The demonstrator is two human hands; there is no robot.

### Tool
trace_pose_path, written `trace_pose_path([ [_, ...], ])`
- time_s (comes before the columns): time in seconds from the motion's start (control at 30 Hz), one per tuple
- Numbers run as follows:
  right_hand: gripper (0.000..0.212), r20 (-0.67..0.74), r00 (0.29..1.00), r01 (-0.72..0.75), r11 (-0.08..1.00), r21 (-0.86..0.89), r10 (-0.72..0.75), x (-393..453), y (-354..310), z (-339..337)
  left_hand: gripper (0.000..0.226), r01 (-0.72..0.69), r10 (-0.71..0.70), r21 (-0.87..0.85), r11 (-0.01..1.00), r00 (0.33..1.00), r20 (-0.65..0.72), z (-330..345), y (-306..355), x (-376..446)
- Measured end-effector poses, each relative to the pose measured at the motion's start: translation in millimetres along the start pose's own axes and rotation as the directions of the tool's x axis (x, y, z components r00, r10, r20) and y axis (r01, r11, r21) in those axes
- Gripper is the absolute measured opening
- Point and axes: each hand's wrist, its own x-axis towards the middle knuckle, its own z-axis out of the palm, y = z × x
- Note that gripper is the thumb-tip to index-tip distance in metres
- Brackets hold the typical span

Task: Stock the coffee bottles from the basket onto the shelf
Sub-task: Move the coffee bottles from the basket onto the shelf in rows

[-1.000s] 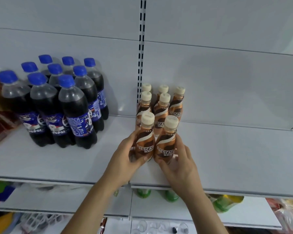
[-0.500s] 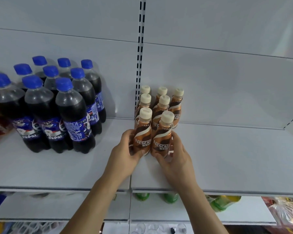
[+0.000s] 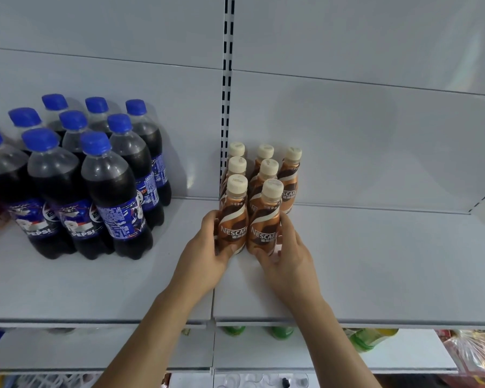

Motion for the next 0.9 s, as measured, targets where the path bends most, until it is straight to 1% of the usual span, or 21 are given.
trace_pose_path([
  [0.1, 0.089, 0.001, 1.000, 0.011, 1.000, -0.015, -0.011, 2, 1, 1, 0.075, -0.002, 0.002, 0.042, 0.999, 1.000, 0.000, 0, -1, 1],
  [0.43, 0.086, 0.041, 0.999, 0.018, 1.000, -0.018, -0.017, 5, -1, -1, 0.076, 0.008, -0.009, 0.133, 0.991, 1.000, 0.002, 0, 0, 3],
  [0.6, 0.096, 0.048, 0.998, 0.045, 0.995, -0.087, -0.041, 3, -3, -2, 0.078, 0.018, -0.017, 0.168, 0.986, 1.000, -0.006, -3, 4, 2],
  [0.67, 0.098, 0.031, 0.998, 0.063, 0.992, -0.107, -0.060, 0, -2, -4, 0.082, 0.032, -0.030, 0.200, 0.979, 0.999, -0.016, -4, 6, 0],
  [0.73, 0.094, 0.002, 0.995, 0.095, 0.984, -0.152, -0.095, -4, 3, -8, 0.090, 0.051, -0.044, 0.253, 0.966, 0.999, -0.033, -3, 7, -4],
  [0.8, 0.087, 0.007, 0.995, 0.102, 0.966, -0.238, -0.103, -8, 10, -12, 0.095, 0.082, -0.070, 0.322, 0.943, 0.996, -0.050, -3, 7, -10],
  [0.9, 0.084, 0.036, 0.996, 0.086, 0.924, -0.372, -0.078, -16, 16, -15, 0.094, 0.098, -0.070, 0.425, 0.900, 0.994, -0.082, -1, 3, -22],
])
